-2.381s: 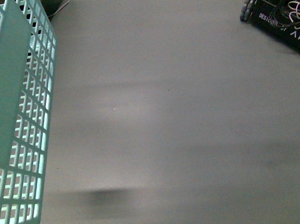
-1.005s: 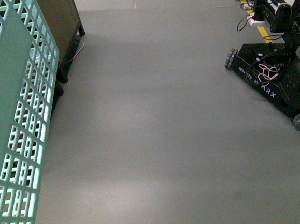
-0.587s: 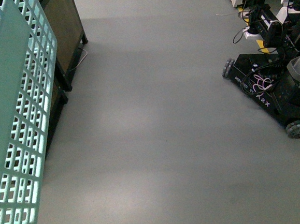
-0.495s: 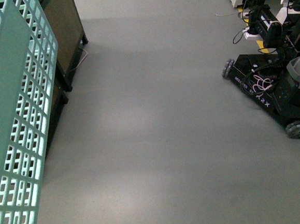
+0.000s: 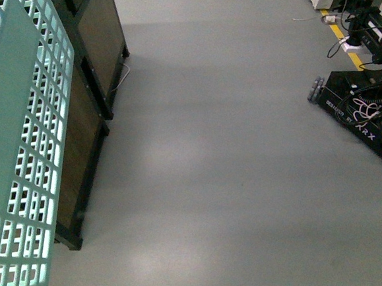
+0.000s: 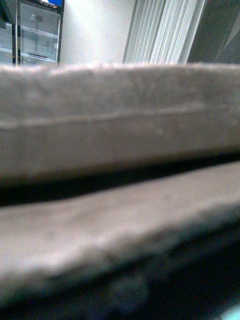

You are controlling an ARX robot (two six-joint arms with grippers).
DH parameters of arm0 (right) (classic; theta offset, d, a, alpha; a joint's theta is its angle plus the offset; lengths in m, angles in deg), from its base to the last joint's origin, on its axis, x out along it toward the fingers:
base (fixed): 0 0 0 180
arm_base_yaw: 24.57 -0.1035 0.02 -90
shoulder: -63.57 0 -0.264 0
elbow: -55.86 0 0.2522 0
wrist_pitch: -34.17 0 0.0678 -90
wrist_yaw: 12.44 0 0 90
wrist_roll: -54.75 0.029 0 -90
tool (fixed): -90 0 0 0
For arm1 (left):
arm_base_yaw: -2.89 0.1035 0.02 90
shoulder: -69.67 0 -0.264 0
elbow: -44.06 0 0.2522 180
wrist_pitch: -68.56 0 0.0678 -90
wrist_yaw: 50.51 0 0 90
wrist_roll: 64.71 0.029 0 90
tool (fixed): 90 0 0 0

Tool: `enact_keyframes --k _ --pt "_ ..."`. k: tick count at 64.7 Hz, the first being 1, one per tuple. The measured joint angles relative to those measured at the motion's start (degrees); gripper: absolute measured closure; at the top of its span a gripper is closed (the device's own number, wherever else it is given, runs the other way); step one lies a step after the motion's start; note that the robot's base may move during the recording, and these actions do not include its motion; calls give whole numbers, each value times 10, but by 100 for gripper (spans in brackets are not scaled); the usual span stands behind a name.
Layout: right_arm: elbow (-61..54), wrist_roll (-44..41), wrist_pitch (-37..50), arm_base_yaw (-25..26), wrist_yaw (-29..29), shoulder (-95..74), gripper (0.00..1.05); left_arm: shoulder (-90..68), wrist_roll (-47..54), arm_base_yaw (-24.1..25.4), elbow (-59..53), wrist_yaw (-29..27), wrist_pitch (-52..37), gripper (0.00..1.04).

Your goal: Pick mango and avocado into basket

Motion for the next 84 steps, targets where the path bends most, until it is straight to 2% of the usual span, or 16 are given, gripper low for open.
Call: enact_keyframes --k 84 --pt "0 0 0 0 1 0 9 0 0 0 0 0 0 77"
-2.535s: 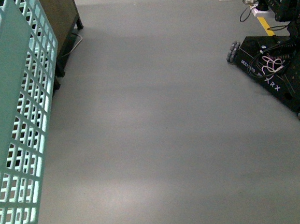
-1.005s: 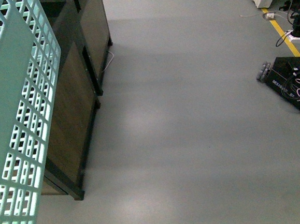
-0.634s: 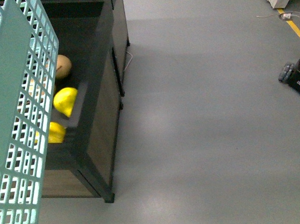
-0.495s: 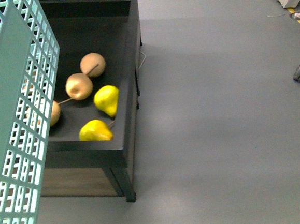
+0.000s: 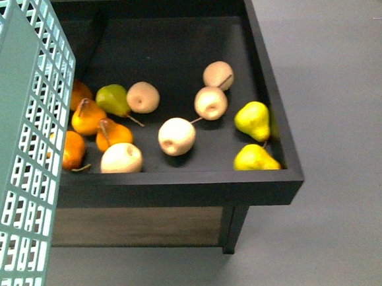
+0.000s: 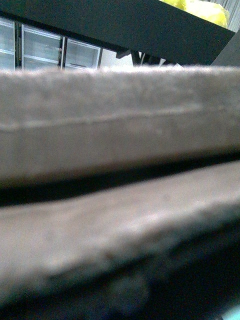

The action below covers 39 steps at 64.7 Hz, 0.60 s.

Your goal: Pick mango and avocado into basket

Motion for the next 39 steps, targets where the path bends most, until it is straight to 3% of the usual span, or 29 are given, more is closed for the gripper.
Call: enact_keyframes --k 39 --pt "0 0 0 0 1 0 9 0 0 0 1 1 0 77"
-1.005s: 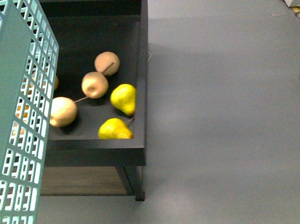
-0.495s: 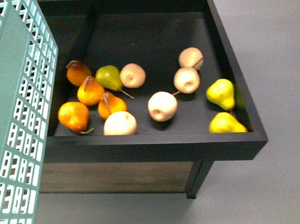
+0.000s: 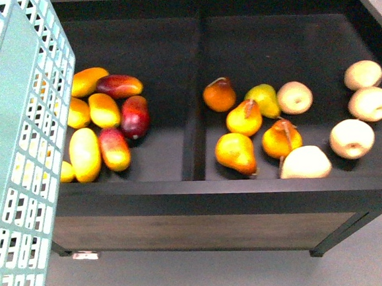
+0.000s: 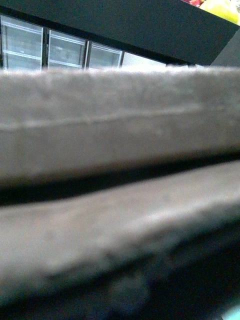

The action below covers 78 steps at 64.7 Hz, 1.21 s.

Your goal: Pick mango and avocado into basket

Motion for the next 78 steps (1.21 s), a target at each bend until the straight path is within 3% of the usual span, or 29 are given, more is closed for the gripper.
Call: enact_keyframes --k 78 --pt "0 0 0 0 -2 -1 9 0 0 0 0 -2 0 77"
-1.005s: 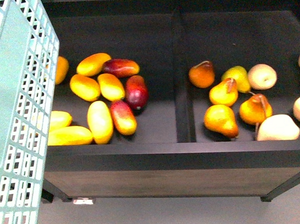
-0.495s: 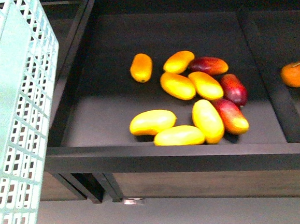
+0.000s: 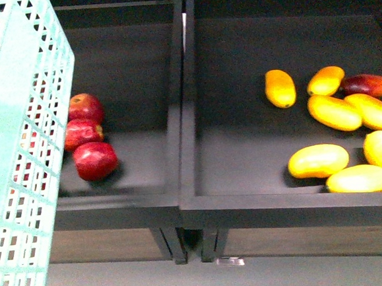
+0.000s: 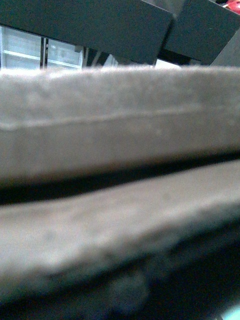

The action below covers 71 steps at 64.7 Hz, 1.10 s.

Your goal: Pick mango and avocado into basket

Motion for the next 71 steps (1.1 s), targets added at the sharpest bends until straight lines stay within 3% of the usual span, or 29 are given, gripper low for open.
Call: enact_keyframes --k 37,39,40,43,46,55,71 --pt "0 0 0 1 4 0 9 0 10 6 0 -15 0 77" --pt "0 0 0 1 4 0 9 -4 33 8 5 20 10 77" --pt "0 0 0 1 4 0 9 -15 73 6 15 64 25 77" --pt "0 0 0 1 2 1 9 -53 166 -17 38 147 18 77" --pt "0 0 0 1 3 1 9 -92 241 -55 63 170 2 77" --pt "0 0 0 1 3 1 9 -202 341 -146 143 154 -24 77" --pt "0 0 0 1 1 0 9 -353 351 -261 283 161 -13 77"
